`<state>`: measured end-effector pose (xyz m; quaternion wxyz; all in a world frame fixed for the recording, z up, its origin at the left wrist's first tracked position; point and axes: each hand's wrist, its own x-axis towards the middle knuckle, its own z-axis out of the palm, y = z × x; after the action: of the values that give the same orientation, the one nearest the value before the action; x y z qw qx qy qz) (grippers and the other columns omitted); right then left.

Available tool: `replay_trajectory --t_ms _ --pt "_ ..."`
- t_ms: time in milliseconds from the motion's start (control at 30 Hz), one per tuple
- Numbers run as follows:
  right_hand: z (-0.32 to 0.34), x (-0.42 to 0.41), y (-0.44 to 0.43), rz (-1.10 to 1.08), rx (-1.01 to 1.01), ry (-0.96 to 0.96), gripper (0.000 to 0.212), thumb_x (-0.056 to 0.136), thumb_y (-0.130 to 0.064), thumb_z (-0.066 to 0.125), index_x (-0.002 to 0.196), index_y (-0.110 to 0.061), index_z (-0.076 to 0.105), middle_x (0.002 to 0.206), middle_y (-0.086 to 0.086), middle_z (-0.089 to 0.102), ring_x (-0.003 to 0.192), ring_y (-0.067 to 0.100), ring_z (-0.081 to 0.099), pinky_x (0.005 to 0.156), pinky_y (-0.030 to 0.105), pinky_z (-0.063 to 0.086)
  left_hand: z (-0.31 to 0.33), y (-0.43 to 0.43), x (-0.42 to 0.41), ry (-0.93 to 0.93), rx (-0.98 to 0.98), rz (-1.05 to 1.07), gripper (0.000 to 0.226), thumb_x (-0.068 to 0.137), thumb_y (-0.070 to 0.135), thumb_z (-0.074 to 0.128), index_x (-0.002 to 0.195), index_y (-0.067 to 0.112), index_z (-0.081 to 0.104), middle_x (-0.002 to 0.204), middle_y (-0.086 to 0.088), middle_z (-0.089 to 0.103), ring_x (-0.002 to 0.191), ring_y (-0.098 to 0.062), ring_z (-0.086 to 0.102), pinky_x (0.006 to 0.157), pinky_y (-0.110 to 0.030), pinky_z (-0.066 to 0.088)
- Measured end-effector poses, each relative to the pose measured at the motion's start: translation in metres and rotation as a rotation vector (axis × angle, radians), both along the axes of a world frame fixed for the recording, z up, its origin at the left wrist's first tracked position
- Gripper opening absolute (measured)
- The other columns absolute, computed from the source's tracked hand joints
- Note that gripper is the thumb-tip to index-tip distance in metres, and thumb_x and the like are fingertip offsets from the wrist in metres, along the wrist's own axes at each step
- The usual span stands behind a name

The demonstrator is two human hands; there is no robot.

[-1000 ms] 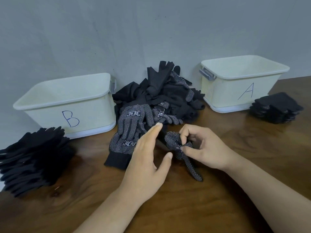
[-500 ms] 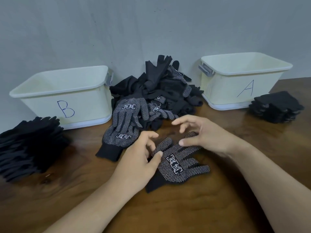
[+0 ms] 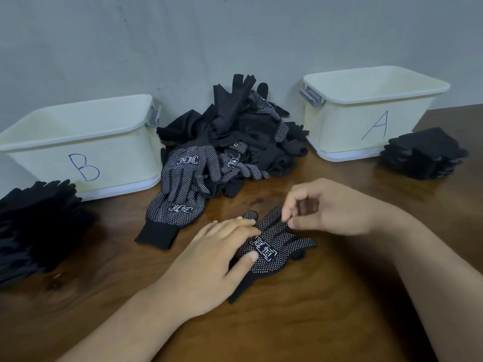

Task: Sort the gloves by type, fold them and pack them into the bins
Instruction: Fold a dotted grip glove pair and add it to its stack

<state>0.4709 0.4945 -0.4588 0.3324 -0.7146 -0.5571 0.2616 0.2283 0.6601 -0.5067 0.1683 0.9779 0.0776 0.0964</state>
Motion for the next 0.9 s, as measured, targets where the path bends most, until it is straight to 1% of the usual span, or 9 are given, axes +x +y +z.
replay_trajectory --t_ms 67,133,233,333,433,533,633,767,900 --pt "-0.006 -0.001 -0.008 0.056 -0.091 -0.056 0.023 0.086 -0.022 0.089 0.098 -0.041 0.081 0.094 -0.011 0.068 0.084 0.004 0.06 0.079 0.021 0.049 0.001 -0.001 0.001 0.077 0.031 0.01 0.059 0.105 0.065 0.022 0.159 0.046 0.034 0.166 0.034 0.022 0.154 0.016 0.004 0.132 -0.029 0.006" --pt "-0.011 -0.003 -0.011 0.055 -0.113 -0.103 0.026 0.085 -0.027 0.089 0.1 -0.047 0.079 0.098 -0.015 0.066 0.092 0.007 0.061 0.081 0.016 0.046 0.004 -0.004 0.002 0.147 0.072 0.01 0.065 0.104 0.069 0.013 0.165 0.047 0.022 0.169 0.035 0.007 0.153 0.017 -0.009 0.131 -0.027 -0.003" --pt "-0.013 -0.008 -0.009 0.033 -0.045 -0.171 0.02 0.085 -0.026 0.087 0.092 -0.043 0.079 0.098 -0.017 0.066 0.096 0.008 0.063 0.085 0.017 0.046 0.007 -0.008 0.0 0.206 0.103 0.002 0.067 0.104 0.07 0.01 0.167 0.048 0.008 0.17 0.035 -0.008 0.152 0.015 -0.021 0.131 -0.029 -0.008" --pt "-0.013 -0.013 -0.006 0.038 0.046 -0.281 0.012 0.082 -0.031 0.077 0.086 -0.033 0.066 0.104 -0.016 0.067 0.104 0.011 0.062 0.095 0.025 0.043 0.008 -0.01 0.0 0.232 0.116 0.002 0.069 0.102 0.072 0.006 0.167 0.048 0.002 0.169 0.035 -0.014 0.151 0.014 -0.026 0.131 -0.031 -0.008" --pt "-0.007 -0.016 -0.008 -0.021 0.101 -0.254 0.022 0.082 -0.017 0.074 0.084 -0.028 0.055 0.101 -0.016 0.072 0.096 0.011 0.065 0.082 0.031 0.052 0.007 -0.01 0.0 0.244 0.149 0.021 0.07 0.102 0.072 0.005 0.167 0.047 -0.004 0.169 0.033 -0.02 0.15 0.012 -0.03 0.132 -0.034 -0.008" --pt "-0.006 -0.012 -0.01 -0.072 0.111 -0.298 0.027 0.084 -0.009 0.074 0.091 -0.031 0.06 0.094 -0.017 0.07 0.089 0.008 0.066 0.076 0.025 0.052 0.007 -0.012 -0.002 0.25 0.166 0.034 0.074 0.099 0.075 0.004 0.166 0.046 -0.008 0.169 0.03 -0.024 0.15 0.011 -0.032 0.132 -0.034 -0.007" --pt "-0.01 -0.004 -0.01 -0.077 0.076 -0.341 0.031 0.083 -0.007 0.073 0.097 -0.035 0.066 0.096 -0.019 0.063 0.093 0.004 0.064 0.079 0.021 0.049 0.008 -0.013 -0.003 0.253 0.174 0.041 0.075 0.099 0.077 0.006 0.165 0.047 -0.012 0.168 0.029 -0.028 0.149 0.009 -0.034 0.132 -0.034 -0.008" --pt "-0.015 0.002 -0.011 -0.065 0.019 -0.372 0.023 0.09 -0.021 0.075 0.101 -0.04 0.073 0.101 -0.02 0.061 0.101 0.005 0.058 0.081 0.018 0.042 0.007 -0.011 -0.004 0.252 0.151 0.049 0.078 0.096 0.079 0.003 0.165 0.046 -0.013 0.168 0.026 -0.03 0.15 0.007 -0.034 0.132 -0.037 -0.007" --pt "-0.018 -0.013 0.001 -0.139 0.131 -0.334 0.012 0.098 -0.033 0.07 0.108 -0.037 0.075 0.107 -0.021 0.061 0.099 0.003 0.06 0.085 0.023 0.048 0.008 -0.022 -0.003 0.254 0.113 0.126 0.083 0.092 0.083 -0.004 0.165 0.045 -0.015 0.168 0.026 -0.03 0.148 0.01 -0.035 0.132 -0.035 -0.008"
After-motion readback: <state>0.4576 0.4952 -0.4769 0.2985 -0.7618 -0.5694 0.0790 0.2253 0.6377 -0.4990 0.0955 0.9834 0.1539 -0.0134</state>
